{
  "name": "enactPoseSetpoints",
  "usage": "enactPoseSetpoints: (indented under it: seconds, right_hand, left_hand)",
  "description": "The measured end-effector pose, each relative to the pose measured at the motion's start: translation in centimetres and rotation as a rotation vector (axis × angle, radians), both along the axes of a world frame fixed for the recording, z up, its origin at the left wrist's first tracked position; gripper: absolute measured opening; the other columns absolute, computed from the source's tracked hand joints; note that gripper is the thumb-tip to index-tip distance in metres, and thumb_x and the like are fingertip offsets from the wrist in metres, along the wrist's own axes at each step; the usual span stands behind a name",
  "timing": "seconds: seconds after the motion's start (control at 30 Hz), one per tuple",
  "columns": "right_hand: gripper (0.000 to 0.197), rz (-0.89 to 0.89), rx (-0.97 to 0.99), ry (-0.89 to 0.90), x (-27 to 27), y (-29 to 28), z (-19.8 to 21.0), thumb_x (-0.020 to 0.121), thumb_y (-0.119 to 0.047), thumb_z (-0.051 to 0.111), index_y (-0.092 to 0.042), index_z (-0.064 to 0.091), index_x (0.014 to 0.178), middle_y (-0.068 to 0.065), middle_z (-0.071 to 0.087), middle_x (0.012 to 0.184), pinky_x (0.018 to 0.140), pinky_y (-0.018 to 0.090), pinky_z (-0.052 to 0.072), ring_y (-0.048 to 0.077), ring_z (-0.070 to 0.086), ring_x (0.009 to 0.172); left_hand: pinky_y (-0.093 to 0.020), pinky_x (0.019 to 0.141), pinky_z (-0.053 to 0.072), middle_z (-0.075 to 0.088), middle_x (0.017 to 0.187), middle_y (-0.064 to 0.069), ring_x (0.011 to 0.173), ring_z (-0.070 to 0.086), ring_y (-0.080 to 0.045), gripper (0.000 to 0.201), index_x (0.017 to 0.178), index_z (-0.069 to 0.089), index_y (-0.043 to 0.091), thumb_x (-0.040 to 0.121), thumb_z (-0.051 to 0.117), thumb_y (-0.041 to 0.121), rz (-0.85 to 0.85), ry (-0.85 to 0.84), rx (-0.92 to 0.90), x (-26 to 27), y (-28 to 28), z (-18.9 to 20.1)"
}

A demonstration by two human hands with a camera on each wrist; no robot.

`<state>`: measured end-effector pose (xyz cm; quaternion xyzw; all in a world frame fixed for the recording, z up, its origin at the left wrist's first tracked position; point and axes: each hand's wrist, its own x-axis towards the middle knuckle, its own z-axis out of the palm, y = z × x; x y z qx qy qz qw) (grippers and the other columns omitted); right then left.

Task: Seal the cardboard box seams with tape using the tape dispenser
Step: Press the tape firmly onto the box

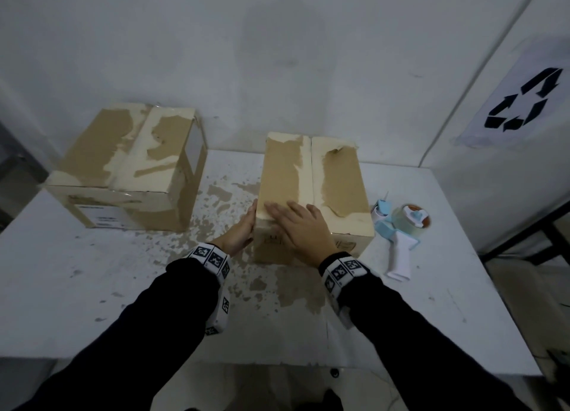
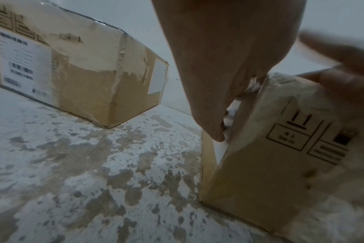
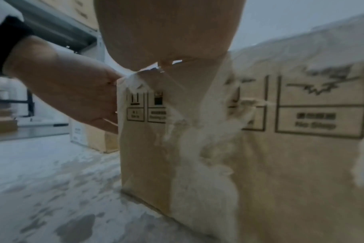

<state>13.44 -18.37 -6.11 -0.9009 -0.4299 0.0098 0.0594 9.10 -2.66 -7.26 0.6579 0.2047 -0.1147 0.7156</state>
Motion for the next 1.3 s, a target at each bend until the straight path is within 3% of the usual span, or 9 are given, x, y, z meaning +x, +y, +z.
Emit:
enactPoseSetpoints:
  seconds: [0.17,0.37,0.53,0.6,0.67,0.77,0.97,1.1,1.3]
  right_hand:
    - [0.051,0.003,-0.073,-0.055,0.3,0.2,-0.8,0.096,-0.039,0.027,-0.027,0.049,0.139,-0.006,0.052,0.143,0.094,0.051,0.049,0.027,0.056,0.124]
    - [0.046,0.023,-0.026,0.136,1.4,-0.4,-0.1,0.104,-0.039,0.021,-0.038,0.018,0.151,-0.016,0.012,0.16,0.118,0.045,0.005,0.02,0.008,0.149]
    - [0.053,0.038,-0.046,0.107,1.2,-0.7,-0.4,0.099,-0.046,0.011,-0.037,0.019,0.151,-0.015,0.014,0.159,0.118,0.047,0.008,0.021,0.01,0.149]
    - [0.048,0.04,-0.038,0.112,1.2,-0.6,-0.4,0.103,-0.041,0.018,-0.037,0.02,0.151,-0.015,0.014,0.159,0.118,0.047,0.007,0.021,0.01,0.149]
    - [0.047,0.036,-0.035,0.12,1.4,-0.7,-0.5,0.104,-0.039,0.021,-0.037,0.019,0.151,-0.016,0.013,0.159,0.118,0.045,0.006,0.02,0.009,0.149]
    - [0.049,0.035,-0.04,0.098,1.4,-0.7,-0.6,0.102,-0.043,0.016,-0.039,0.017,0.15,-0.017,0.012,0.159,0.118,0.045,0.007,0.019,0.009,0.149]
    - [0.054,0.039,-0.103,0.06,1.4,-0.8,-0.9,0.1,-0.041,0.008,-0.03,0.006,0.153,-0.012,0.008,0.161,0.121,0.046,0.009,0.019,0.008,0.149]
    - [0.052,0.081,-0.045,0.08,2.1,-1.8,-1.1,0.105,-0.023,0.029,-0.021,0.011,0.154,-0.003,0.002,0.162,0.121,0.041,0.012,0.015,0.012,0.148]
    - [0.05,-0.001,0.098,0.23,4.4,-7.3,-0.3,0.101,-0.044,0.025,-0.027,0.038,0.146,-0.007,0.03,0.155,0.115,0.027,0.01,0.012,0.022,0.146]
  left_hand:
    - [-0.036,0.112,0.027,0.018,0.155,0.012,0.14,0.026,-0.013,0.055,0.147,0.012,0.041,0.094,0.004,0.056,0.019,-0.035,-0.02,0.0,-0.2,-0.7]
    - [-0.03,0.106,0.03,0.018,0.152,0.013,0.141,0.023,-0.014,0.062,0.147,0.007,0.04,0.09,0.006,0.062,-0.035,-0.094,0.028,-0.2,0.0,-1.1]
    - [-0.012,0.102,0.037,0.038,0.138,0.012,0.122,0.043,-0.001,0.1,0.146,0.015,0.027,0.067,0.022,0.086,-0.21,-0.189,0.223,-1.1,0.9,-1.7]
    - [-0.019,0.106,0.036,0.036,0.141,0.013,0.125,0.042,-0.005,0.101,0.146,0.018,0.027,0.064,0.027,0.087,-0.283,-0.132,0.256,-1.7,1.4,-2.7]
    - [-0.036,0.112,0.032,0.037,0.148,0.001,0.13,0.042,-0.017,0.078,0.144,0.029,0.025,0.082,0.028,0.073,-0.272,-0.035,0.302,-1.7,1.9,-3.3]
    - [-0.037,0.107,0.037,0.046,0.141,-0.006,0.12,0.05,-0.021,0.05,0.137,0.042,0.021,0.098,0.027,0.049,0.101,-0.056,0.163,-0.8,1.5,-2.5]
    - [-0.038,0.116,0.022,0.027,0.151,-0.002,0.139,0.025,-0.018,0.05,0.148,0.019,0.024,0.1,0.026,0.04,0.086,-0.289,0.422,1.6,-1.5,-1.1]
    - [-0.032,0.114,0.016,0.018,0.155,-0.005,0.143,0.017,-0.019,0.052,0.149,0.011,0.021,0.101,0.025,0.036,0.082,-0.267,0.501,1.8,-1.5,-2.0]
    - [-0.032,0.114,0.013,0.017,0.155,-0.002,0.144,0.012,-0.019,0.051,0.149,0.008,0.023,0.102,0.022,0.036,0.03,-0.267,0.518,1.7,-1.2,-1.6]
